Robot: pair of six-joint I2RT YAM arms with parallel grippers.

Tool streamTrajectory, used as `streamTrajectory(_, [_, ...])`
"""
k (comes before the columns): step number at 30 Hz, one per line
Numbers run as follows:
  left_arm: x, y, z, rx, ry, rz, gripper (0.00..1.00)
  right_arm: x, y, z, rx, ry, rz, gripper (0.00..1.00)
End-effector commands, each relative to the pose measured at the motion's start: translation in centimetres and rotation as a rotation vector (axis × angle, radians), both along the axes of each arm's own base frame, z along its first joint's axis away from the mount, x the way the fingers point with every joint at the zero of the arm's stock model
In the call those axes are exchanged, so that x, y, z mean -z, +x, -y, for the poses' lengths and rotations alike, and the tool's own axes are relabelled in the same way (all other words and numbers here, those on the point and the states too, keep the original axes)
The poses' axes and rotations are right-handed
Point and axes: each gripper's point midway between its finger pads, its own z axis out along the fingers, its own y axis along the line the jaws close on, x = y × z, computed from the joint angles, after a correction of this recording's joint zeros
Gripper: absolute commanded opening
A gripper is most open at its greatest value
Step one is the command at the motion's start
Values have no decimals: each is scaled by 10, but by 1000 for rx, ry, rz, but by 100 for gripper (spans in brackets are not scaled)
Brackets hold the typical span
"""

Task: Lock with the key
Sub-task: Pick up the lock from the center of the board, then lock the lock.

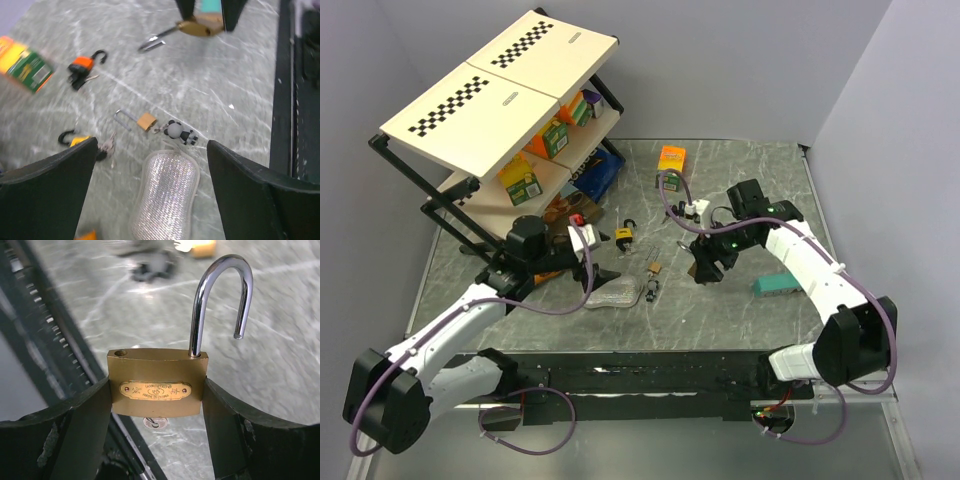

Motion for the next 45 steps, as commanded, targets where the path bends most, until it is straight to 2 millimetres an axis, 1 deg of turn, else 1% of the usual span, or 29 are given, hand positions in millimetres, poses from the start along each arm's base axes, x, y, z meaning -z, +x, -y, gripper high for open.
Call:
streamTrajectory(1, [-8,-15,20,245,24,163,93,-50,-32,-21,-219,154,84,0])
streamTrajectory(2, [-2,-14,25,267,35,150,91,-53,-35,-24,-235,160,84,0])
streamTrajectory(3, [-5,-14,32,285,37,164,90,-54,-42,-26,-259,167,70,0])
streamTrajectory(4, [-8,-13,36,291,28,179,89,-58,-44,-28,-273,172,74,0])
streamTrajectory(8, [-8,-14,53,323,23,226,86,-66,-58,-36,-317,190,57,0])
streamTrajectory(10, [-5,-17,62,338,27,222,86,-69,-65,-41,-347,202,54,0])
streamTrajectory(12, [-8,-20,69,361,24,228,84,-73,-69,-46,-364,207,51,0])
streamTrajectory(16, [-8,-23,79,381,25,261,83,-79,-78,-57,-403,223,35,0])
streamTrajectory(19, [-6,-26,85,400,32,267,79,-81,-79,-62,-408,232,30,0])
streamTrajectory(25, [-4,-34,90,430,38,288,71,-85,-84,-72,-440,239,17,0])
streamTrajectory(26, [-3,-36,91,438,40,290,66,-86,-85,-74,-446,240,17,0])
streamTrajectory(28, [0,-37,92,445,51,287,61,-87,-87,-75,-451,242,10,0])
streamTrajectory(29, [-1,-37,93,450,53,289,54,-87,-88,-76,-456,245,10,0])
streamTrajectory(30, [-1,-36,93,449,55,288,51,-88,-90,-77,-462,244,10,0])
streamTrajectory(31, [3,-36,93,451,64,275,47,-89,-90,-78,-466,243,16,0])
streamTrajectory(32, [2,-35,95,458,67,278,41,-88,-90,-78,-469,241,18,0])
streamTrajectory(34, [2,-33,96,464,77,285,31,-88,-90,-77,-470,235,31,0])
streamTrajectory(35, [1,-33,96,462,77,285,20,-87,-90,-77,-473,232,31,0])
streamTrajectory(37, [-1,-32,97,458,72,288,10,-86,-90,-76,-473,227,28,0])
streamTrajectory(38, [-3,-33,96,460,68,288,1,-87,-89,-76,-471,229,28,0])
streamTrajectory(41, [-8,-37,96,466,56,285,1,-88,-84,-79,-454,227,40,0])
streamTrajectory(42, [-10,-39,95,468,54,282,1,-89,-81,-80,-442,224,45,6])
streamTrajectory(43, [-10,-39,93,465,55,277,1,-90,-80,-80,-413,218,36,34])
streamTrajectory(45, [-16,-42,91,461,44,276,1,-92,-71,-77,-377,203,71,70])
